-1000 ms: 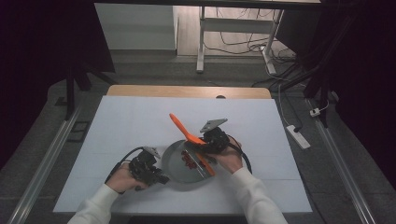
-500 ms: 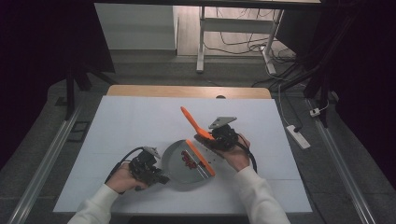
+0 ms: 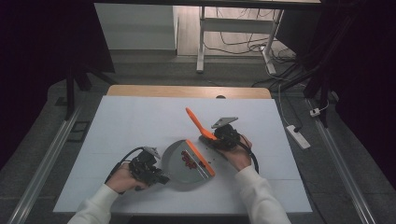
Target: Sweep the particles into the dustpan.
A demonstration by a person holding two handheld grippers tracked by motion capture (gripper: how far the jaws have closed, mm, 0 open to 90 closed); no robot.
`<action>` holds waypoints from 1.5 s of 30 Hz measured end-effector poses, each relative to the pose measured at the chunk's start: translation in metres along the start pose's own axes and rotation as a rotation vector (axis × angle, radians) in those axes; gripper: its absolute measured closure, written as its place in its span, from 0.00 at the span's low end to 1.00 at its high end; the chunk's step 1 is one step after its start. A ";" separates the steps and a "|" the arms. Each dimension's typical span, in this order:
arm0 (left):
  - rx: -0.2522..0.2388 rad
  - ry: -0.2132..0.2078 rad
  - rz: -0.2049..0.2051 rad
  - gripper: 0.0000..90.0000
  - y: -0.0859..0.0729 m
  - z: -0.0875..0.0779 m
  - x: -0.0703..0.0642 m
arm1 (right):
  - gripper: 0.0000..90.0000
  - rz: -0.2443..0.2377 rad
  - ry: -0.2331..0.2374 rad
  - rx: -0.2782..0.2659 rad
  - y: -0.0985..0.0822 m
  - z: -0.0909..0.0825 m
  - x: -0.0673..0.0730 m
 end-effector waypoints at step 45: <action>0.003 0.000 0.000 0.69 0.000 0.001 0.000 | 0.78 0.055 0.054 -0.066 -0.002 -0.003 0.013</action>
Point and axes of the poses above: each handheld gripper's, and its own axes: z roughly forward along the jaws, y roughly out of its top, x roughly to its left, the point moved 2 cm from there along z, roughly forward along the jaws, and after that the axes turned 10 degrees about -z, right-handed, at the moved point
